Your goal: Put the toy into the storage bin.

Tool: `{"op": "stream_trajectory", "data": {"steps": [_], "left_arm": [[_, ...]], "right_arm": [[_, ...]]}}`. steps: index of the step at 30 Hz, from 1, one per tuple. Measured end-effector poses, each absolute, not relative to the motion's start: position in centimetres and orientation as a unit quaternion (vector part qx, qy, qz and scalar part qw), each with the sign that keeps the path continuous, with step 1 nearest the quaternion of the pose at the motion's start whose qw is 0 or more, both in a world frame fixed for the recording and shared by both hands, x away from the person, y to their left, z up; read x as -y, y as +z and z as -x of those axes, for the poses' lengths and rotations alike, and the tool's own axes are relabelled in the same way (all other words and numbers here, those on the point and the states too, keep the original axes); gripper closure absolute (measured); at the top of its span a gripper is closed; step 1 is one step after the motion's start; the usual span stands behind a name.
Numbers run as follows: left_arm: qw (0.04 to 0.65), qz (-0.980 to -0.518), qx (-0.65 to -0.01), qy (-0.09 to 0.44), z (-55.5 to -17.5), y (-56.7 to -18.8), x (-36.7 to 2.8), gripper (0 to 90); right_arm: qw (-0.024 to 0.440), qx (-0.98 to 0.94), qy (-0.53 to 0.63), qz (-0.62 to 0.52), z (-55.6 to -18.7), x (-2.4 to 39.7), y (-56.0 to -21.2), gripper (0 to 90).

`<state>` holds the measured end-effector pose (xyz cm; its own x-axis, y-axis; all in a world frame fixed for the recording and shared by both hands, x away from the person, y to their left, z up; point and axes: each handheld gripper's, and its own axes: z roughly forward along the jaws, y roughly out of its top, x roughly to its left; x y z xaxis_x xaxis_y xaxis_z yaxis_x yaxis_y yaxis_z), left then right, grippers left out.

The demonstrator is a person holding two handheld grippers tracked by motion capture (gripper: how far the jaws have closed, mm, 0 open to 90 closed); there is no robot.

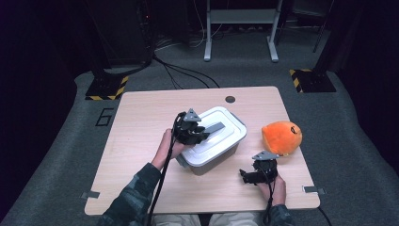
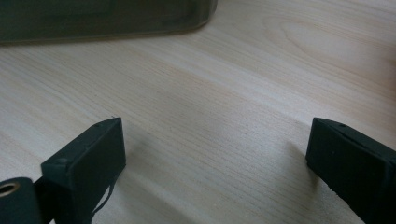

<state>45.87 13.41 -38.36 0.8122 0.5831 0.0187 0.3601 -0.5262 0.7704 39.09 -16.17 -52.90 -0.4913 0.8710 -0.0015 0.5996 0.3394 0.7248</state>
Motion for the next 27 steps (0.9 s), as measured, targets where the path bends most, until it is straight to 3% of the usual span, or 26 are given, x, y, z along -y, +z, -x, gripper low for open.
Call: {"op": "stream_trajectory", "data": {"steps": [27], "left_arm": [[0.414, -0.845, -0.29, 0.173, -45.6, -35.5, -15.9, 66.6]], "right_arm": [[0.201, -0.792, 0.341, -0.464, -39.1, 16.2, -52.9, 4.0]]}}
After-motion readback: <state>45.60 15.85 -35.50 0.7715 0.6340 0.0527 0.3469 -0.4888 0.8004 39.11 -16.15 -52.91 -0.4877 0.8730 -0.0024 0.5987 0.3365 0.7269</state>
